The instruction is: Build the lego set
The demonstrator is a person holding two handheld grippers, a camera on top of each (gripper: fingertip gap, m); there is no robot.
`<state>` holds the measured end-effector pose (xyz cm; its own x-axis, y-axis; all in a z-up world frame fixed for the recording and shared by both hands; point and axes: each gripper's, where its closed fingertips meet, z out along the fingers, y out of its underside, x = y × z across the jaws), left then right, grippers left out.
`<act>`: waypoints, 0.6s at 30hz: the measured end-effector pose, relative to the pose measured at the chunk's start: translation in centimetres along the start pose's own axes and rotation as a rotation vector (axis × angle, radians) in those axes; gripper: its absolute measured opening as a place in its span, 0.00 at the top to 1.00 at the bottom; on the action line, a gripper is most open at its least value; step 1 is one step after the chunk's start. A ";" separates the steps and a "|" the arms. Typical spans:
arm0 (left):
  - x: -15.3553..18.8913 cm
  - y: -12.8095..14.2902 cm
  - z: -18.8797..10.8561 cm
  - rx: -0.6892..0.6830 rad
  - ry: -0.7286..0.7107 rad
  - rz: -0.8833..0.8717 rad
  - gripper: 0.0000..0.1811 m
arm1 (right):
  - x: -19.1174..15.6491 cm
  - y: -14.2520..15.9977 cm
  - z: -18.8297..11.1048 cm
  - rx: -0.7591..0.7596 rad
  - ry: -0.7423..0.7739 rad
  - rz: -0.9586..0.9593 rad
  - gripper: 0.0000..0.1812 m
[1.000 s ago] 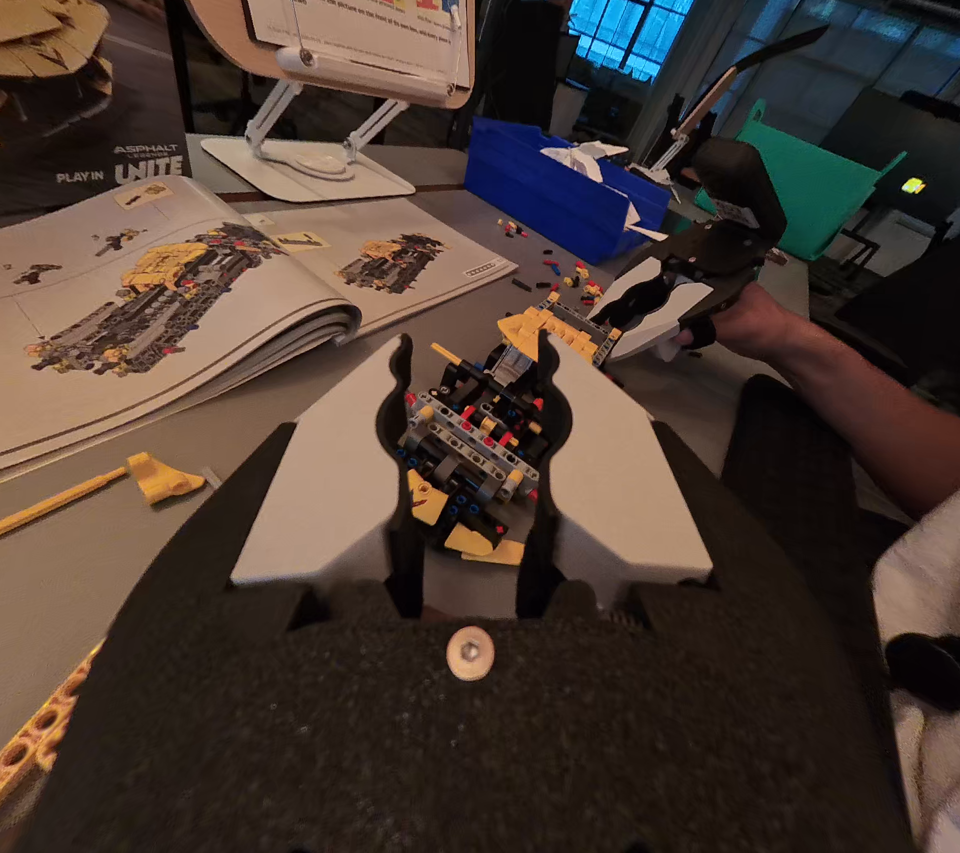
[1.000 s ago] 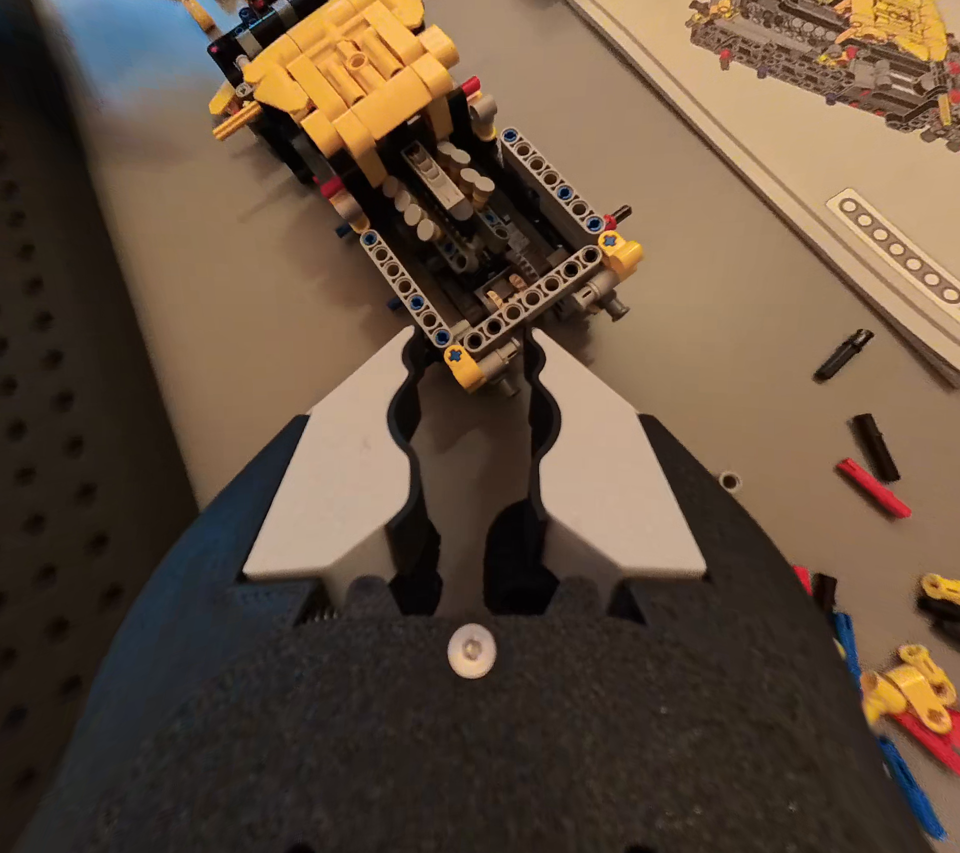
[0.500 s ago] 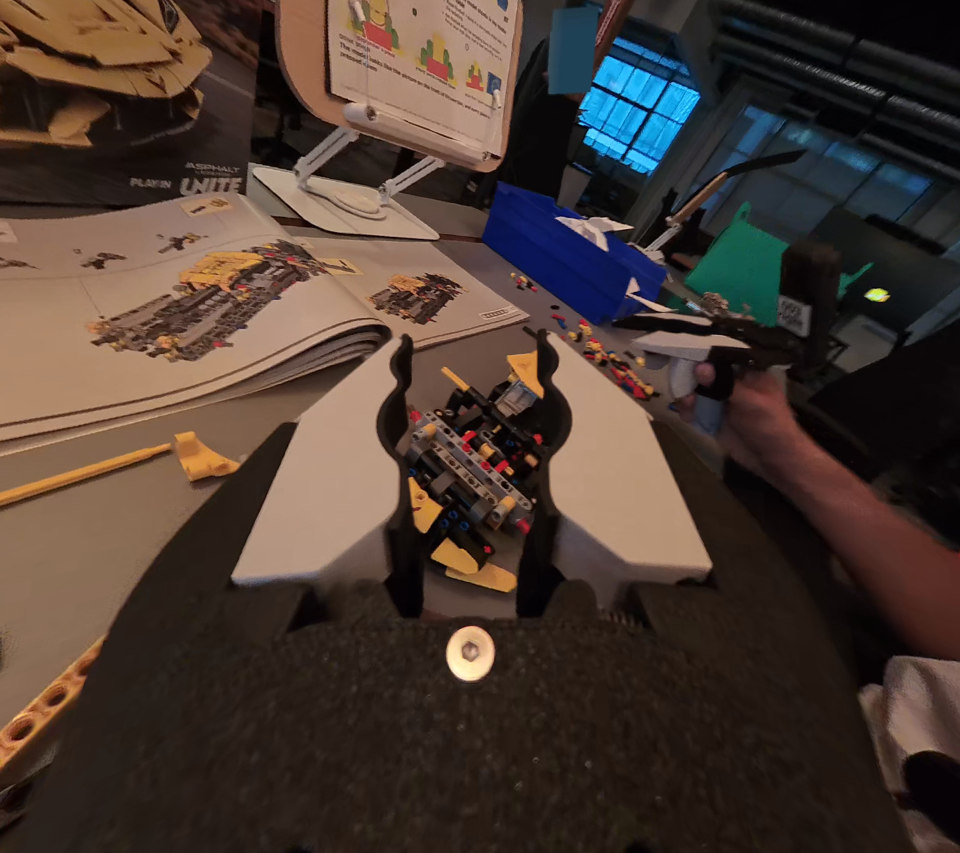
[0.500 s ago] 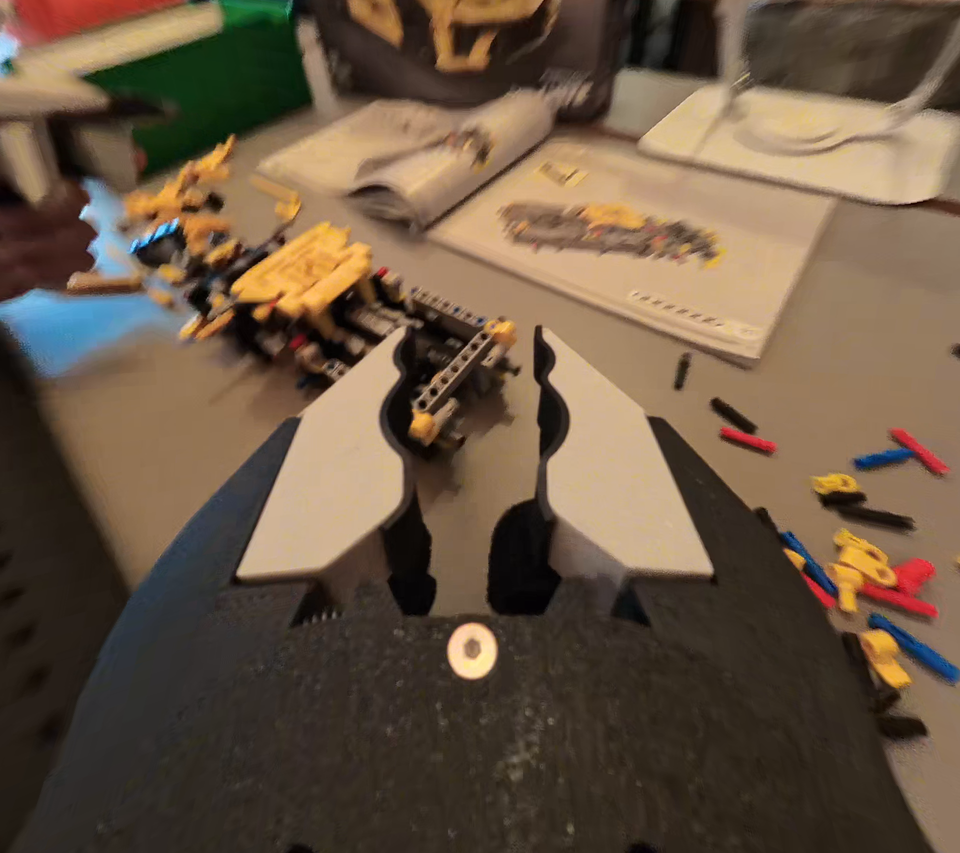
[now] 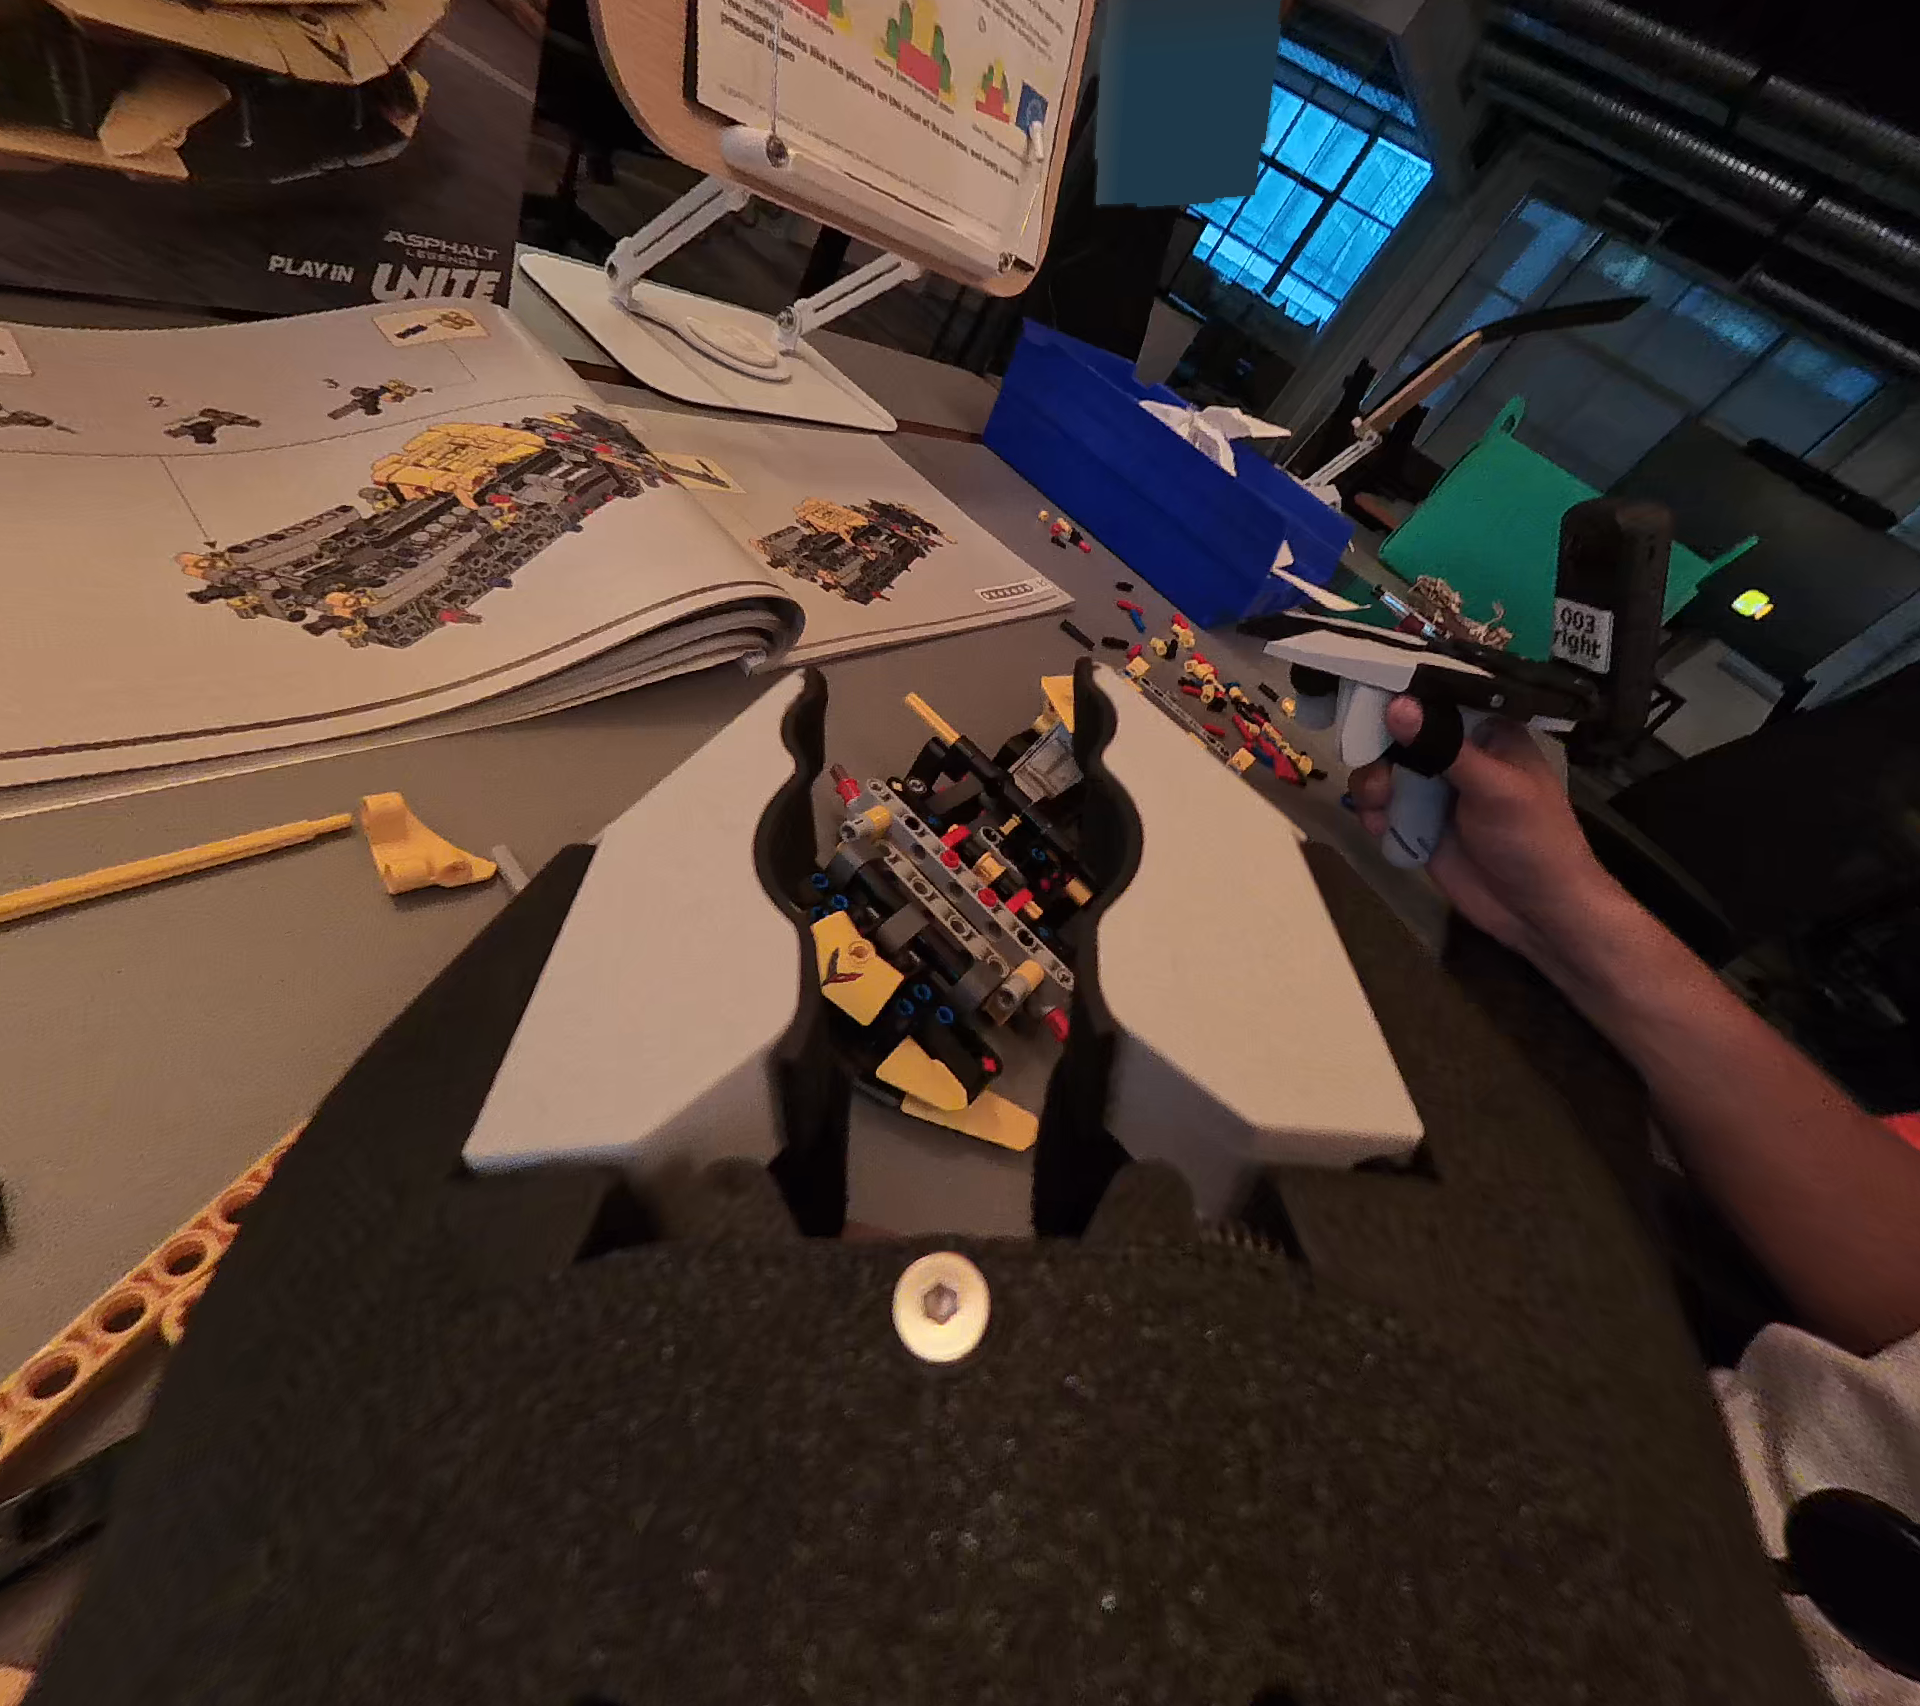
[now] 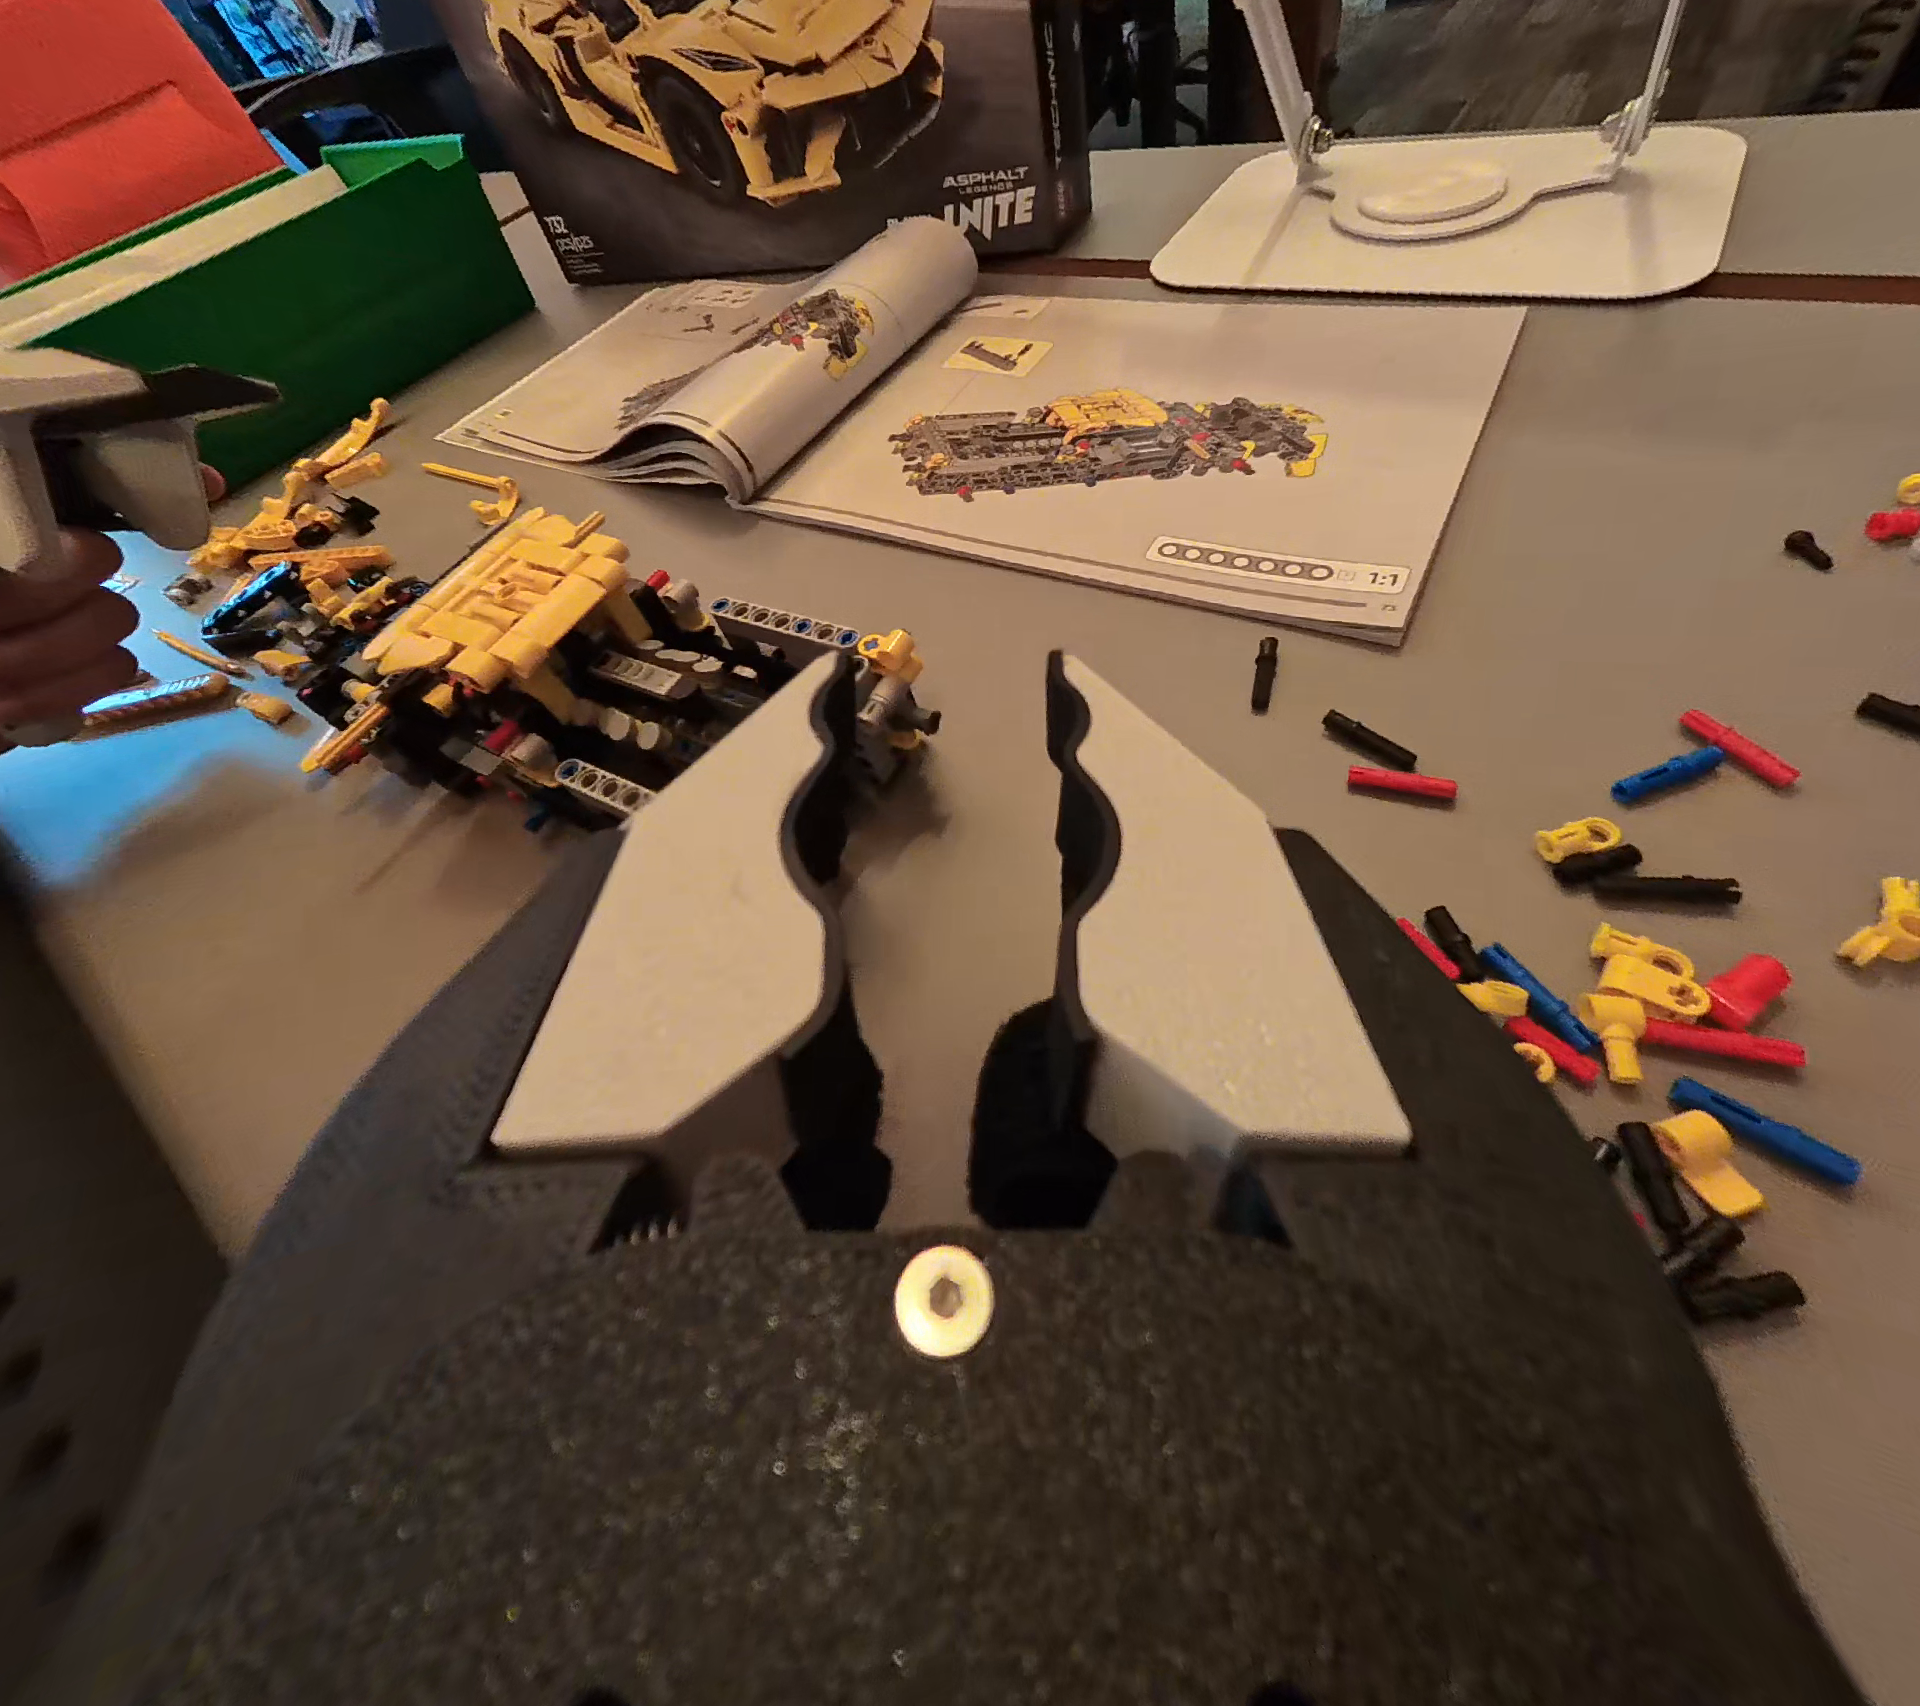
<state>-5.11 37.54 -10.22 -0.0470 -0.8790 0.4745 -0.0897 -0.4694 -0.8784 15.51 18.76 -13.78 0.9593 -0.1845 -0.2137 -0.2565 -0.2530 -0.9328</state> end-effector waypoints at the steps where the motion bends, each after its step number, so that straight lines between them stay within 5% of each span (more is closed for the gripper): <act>1: 0.0 -0.1 -0.1 0.009 0.003 -0.009 0.74 | 0.0 0.1 0.0 -0.005 0.000 0.002 0.81; 18: 0.4 0.2 0.3 -0.007 0.012 0.004 0.74 | -0.4 0.3 0.1 -0.011 -0.033 0.025 0.84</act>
<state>-4.89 37.06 -10.23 -0.0595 -0.8796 0.4720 -0.0967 -0.4655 -0.8797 15.02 18.84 -14.00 0.9558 -0.1597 -0.2470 -0.2820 -0.2594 -0.9237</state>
